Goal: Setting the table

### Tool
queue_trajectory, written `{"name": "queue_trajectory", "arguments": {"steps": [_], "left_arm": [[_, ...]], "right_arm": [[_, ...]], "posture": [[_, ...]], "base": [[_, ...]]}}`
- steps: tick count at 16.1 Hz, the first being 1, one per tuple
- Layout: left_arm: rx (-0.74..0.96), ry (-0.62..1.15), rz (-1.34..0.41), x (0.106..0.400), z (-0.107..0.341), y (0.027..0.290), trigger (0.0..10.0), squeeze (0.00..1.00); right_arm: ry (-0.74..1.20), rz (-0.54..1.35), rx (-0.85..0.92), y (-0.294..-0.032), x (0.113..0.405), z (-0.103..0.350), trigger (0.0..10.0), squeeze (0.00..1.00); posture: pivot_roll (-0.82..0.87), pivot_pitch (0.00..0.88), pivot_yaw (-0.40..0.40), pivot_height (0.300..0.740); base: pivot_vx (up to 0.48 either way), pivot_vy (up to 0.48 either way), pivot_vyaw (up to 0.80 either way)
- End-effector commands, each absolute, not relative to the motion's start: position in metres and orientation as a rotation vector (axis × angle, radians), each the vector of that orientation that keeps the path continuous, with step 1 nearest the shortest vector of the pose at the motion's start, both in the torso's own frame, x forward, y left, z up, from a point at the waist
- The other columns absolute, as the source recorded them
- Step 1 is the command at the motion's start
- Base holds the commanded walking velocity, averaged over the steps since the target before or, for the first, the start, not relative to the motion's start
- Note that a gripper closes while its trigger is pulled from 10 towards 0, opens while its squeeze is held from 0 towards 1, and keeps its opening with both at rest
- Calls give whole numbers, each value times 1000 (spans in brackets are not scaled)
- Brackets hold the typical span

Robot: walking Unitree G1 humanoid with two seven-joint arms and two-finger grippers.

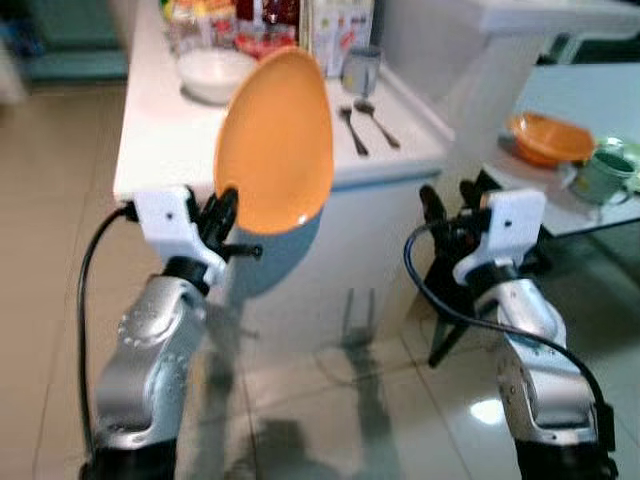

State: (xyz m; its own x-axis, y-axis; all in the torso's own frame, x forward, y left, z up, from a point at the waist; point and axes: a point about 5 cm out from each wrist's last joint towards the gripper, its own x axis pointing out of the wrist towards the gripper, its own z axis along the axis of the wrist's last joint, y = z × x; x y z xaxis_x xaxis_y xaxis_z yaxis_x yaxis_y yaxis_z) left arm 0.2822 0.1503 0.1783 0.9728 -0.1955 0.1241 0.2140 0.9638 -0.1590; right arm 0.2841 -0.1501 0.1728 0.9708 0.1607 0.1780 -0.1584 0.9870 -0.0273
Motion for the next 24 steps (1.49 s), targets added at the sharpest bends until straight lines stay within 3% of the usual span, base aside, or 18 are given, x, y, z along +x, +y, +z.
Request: {"name": "queue_trajectory", "arguments": {"steps": [1, 16, 24], "left_arm": [[-153, -196, -245, 286, 195, 140, 10000, 0], [-112, -213, -233, 295, 193, 137, 10000, 0], [-114, -222, -241, 296, 194, 134, 10000, 0]], "right_arm": [[-176, 122, -37, -157, 286, 174, 10000, 0], [-166, 80, -56, -165, 287, 171, 10000, 0], [-160, 61, -11, -167, 286, 169, 10000, 0]], "posture": [[19, 0, -18, 740], [12, 0, -15, 740], [6, 0, -11, 740]], "base": [[0, -480, 800], [0, -480, 800], [0, -480, 0]]}}
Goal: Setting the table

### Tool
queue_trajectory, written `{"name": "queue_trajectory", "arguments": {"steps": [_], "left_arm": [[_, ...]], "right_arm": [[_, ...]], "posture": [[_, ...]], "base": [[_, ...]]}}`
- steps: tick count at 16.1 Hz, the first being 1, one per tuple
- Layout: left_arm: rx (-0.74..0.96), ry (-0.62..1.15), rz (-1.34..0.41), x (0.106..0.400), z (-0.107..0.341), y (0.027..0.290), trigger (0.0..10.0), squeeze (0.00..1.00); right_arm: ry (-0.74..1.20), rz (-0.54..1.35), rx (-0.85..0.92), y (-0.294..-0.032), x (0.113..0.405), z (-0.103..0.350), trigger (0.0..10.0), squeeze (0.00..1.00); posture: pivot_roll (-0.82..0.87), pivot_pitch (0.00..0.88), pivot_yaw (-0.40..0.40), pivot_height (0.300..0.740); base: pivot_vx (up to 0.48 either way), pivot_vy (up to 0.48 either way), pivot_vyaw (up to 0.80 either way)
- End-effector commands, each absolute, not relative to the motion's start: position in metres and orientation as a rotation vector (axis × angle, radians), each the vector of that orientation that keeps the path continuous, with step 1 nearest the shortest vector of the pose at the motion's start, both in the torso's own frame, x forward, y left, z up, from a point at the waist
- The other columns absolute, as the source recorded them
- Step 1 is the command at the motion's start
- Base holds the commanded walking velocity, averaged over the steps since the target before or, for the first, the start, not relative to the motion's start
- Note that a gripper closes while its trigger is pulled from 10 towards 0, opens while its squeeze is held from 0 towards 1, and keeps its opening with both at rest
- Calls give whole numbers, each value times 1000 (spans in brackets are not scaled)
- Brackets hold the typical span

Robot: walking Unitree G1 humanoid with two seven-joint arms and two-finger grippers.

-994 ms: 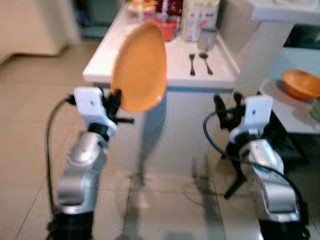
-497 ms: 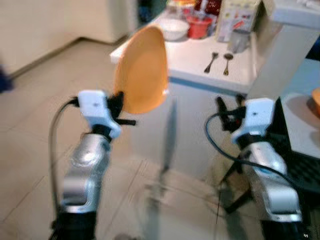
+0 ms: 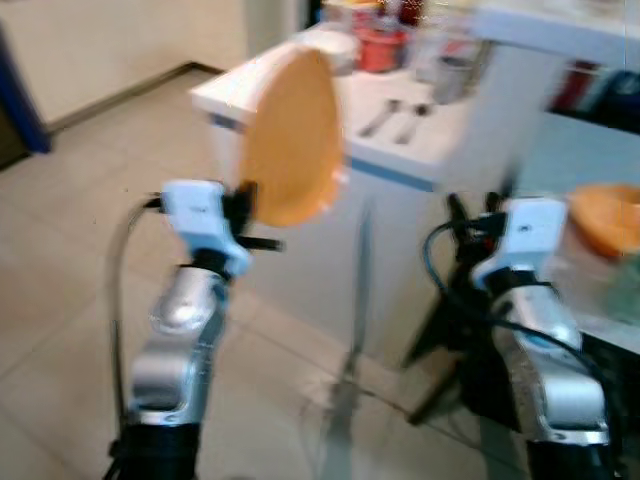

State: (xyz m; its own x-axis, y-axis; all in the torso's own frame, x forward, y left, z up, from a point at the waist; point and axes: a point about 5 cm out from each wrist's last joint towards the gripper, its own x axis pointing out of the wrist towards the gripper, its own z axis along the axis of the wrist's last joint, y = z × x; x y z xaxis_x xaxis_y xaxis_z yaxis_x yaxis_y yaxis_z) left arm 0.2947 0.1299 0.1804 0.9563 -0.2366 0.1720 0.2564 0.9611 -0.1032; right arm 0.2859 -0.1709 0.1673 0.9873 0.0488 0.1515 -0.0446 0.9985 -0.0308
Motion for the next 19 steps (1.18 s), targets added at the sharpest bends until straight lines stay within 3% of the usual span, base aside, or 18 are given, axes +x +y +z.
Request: {"name": "queue_trajectory", "arguments": {"steps": [1, 10, 19], "left_arm": [[-112, -227, -242, 296, 195, 134, 10000, 0], [-70, -369, -318, 286, 240, 125, 10000, 0], [-65, -369, -363, 285, 246, 112, 10000, 0]], "right_arm": [[-165, 61, -7, -167, 286, 171, 10000, 0], [-363, 102, 117, -165, 272, 199, 10000, 0], [-420, 23, 131, -176, 269, 205, 10000, 0]], "posture": [[5, 0, -10, 740], [3, 0, -13, 740], [-4, 0, -5, 740]], "base": [[0, -480, 0], [0, -480, 0], [0, -480, 0]]}}
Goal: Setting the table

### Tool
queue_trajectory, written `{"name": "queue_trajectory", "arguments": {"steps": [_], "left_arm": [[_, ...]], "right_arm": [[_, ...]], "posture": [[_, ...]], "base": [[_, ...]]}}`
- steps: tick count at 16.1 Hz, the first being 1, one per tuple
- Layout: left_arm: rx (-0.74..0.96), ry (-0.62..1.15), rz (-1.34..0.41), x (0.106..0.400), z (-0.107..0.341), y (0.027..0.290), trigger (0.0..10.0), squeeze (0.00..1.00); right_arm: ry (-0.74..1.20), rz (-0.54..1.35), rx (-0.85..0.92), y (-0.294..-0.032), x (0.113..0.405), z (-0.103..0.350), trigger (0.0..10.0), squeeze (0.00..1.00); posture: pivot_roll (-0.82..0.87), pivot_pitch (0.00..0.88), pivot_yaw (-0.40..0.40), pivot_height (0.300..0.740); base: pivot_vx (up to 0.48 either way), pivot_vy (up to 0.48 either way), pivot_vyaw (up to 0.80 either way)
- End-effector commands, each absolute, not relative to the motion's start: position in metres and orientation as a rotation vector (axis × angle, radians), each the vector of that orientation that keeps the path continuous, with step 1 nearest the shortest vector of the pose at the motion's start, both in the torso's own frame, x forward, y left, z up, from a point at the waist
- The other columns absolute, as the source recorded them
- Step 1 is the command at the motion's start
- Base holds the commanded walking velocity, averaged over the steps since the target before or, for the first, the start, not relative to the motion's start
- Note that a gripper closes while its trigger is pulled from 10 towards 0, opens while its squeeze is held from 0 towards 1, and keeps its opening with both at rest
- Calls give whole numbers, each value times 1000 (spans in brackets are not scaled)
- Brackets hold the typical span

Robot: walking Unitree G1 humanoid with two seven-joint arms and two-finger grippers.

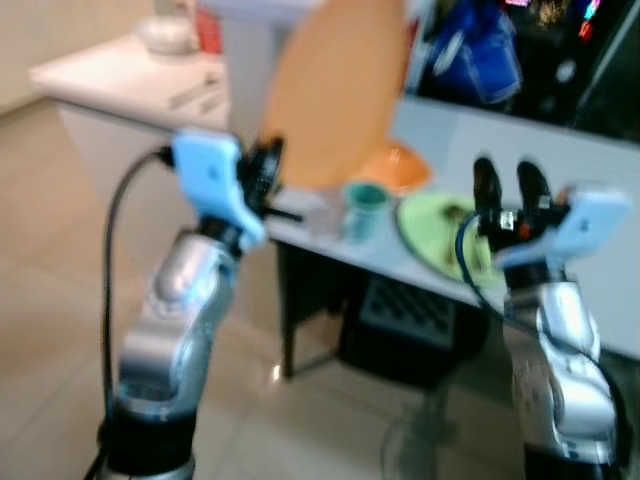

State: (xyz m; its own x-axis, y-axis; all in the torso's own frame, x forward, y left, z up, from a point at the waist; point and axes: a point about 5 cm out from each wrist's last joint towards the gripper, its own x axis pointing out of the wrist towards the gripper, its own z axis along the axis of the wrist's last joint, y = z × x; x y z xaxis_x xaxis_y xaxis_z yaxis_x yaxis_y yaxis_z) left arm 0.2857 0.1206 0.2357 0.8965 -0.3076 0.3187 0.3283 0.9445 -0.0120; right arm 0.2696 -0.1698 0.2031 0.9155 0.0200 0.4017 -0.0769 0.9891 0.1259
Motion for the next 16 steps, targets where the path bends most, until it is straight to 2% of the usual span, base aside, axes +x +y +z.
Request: {"name": "queue_trajectory", "arguments": {"steps": [1, 7, 10, 13, 16], "left_arm": [[-59, -364, -367, 287, 245, 110, 10000, 0], [-30, -328, -357, 303, 234, 112, 10000, 0], [-4, -292, -343, 312, 220, 112, 10000, 0], [1, -285, -340, 314, 216, 112, 10000, 0], [3, -295, -337, 317, 215, 112, 10000, 0]], "right_arm": [[-416, 8, 121, -178, 269, 204, 10000, 0], [-382, -67, 77, -186, 273, 202, 10000, 0], [-259, -174, 66, -197, 279, 187, 10000, 0], [-232, -188, 66, -200, 280, 184, 10000, 0], [-219, -187, 70, -198, 281, 184, 10000, 0]], "posture": [[-5, 0, -4, 740], [-21, 0, 6, 740], [-29, 0, 12, 740], [-32, 0, 9, 740], [-34, 0, 9, 740]], "base": [[0, -480, 0], [0, -480, 0], [0, -480, 0], [0, -480, 0], [0, -480, -800]]}}
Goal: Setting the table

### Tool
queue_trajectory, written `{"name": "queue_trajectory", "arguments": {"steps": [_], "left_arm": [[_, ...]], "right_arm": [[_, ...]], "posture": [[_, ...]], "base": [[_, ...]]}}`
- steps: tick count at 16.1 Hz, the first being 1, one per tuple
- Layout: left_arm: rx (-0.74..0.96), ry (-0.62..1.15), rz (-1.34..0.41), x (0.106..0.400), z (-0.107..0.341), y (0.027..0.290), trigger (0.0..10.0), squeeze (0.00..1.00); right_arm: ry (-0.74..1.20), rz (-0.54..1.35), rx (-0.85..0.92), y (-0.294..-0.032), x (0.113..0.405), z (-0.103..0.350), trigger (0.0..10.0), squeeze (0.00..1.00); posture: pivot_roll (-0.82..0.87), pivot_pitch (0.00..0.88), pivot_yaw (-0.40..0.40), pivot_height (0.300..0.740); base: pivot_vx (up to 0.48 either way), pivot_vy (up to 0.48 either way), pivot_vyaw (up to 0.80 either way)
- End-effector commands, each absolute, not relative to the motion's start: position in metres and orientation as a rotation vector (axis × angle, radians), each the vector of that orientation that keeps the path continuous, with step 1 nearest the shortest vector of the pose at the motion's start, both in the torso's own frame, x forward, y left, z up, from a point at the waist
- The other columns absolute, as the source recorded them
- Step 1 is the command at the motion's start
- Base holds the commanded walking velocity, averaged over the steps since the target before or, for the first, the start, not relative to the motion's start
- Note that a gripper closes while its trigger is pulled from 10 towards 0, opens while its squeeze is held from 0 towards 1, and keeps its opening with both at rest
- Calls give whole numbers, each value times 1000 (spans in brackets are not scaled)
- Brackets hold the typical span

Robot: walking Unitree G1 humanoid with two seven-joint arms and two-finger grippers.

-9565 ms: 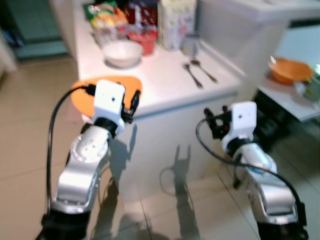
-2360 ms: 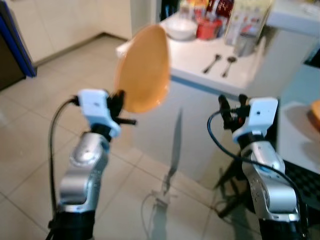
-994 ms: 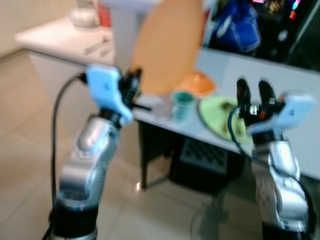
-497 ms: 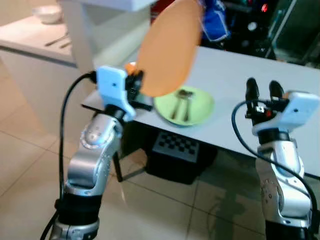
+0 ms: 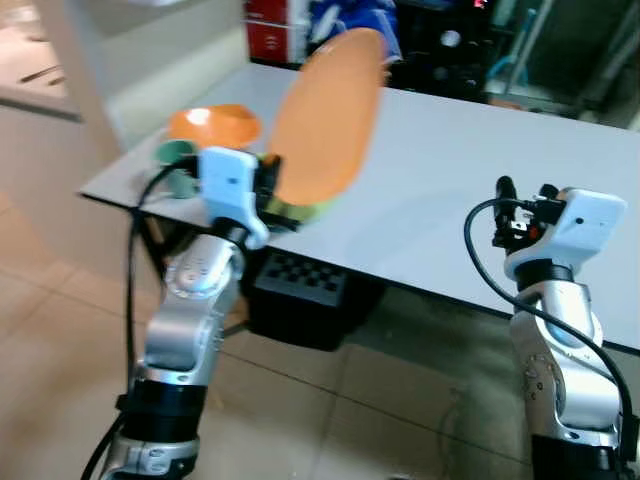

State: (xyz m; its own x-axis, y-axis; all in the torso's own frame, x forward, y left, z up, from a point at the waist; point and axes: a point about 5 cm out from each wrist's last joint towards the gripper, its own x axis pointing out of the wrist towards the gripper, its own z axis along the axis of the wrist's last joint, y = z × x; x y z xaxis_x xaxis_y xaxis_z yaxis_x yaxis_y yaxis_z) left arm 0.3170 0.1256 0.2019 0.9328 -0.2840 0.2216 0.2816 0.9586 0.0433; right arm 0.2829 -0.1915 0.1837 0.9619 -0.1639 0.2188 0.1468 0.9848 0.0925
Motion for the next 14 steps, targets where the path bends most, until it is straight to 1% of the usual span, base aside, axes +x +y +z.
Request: {"name": "queue_trajectory", "arguments": {"steps": [1, 6, 7, 9, 11, 12, 14], "left_arm": [[4, -297, -336, 317, 215, 112, 10000, 0], [1, -306, -335, 319, 216, 112, 10000, 0], [-24, -278, -338, 322, 216, 111, 10000, 0], [-23, -277, -338, 323, 215, 112, 10000, 0], [-23, -271, -331, 324, 215, 113, 10000, 0], [-26, -262, -288, 326, 214, 117, 10000, 0], [-24, -244, -250, 327, 213, 122, 10000, 0]], "right_arm": [[-218, -186, 70, -198, 281, 184, 10000, 0], [-215, -182, 73, -197, 282, 184, 10000, 0], [-214, -179, 76, -197, 281, 184, 10000, 0], [-211, -165, 81, -194, 282, 184, 10000, 0], [-193, -124, 73, -189, 283, 182, 10000, 0], [-162, -60, 75, -182, 284, 180, 10000, 0], [-135, 3, 89, -173, 285, 179, 10000, 0]], "posture": [[-34, 0, 8, 740], [-35, 0, 9, 740], [-35, 0, 9, 740], [-35, 0, 13, 740], [-34, 0, 13, 740], [-34, 0, 13, 740], [-34, 0, 16, 740]], "base": [[0, -480, -800], [0, -480, -800], [0, 0, -800], [0, 382, -688], [0, 469, 0], [0, 0, 0], [0, 0, 0]]}}
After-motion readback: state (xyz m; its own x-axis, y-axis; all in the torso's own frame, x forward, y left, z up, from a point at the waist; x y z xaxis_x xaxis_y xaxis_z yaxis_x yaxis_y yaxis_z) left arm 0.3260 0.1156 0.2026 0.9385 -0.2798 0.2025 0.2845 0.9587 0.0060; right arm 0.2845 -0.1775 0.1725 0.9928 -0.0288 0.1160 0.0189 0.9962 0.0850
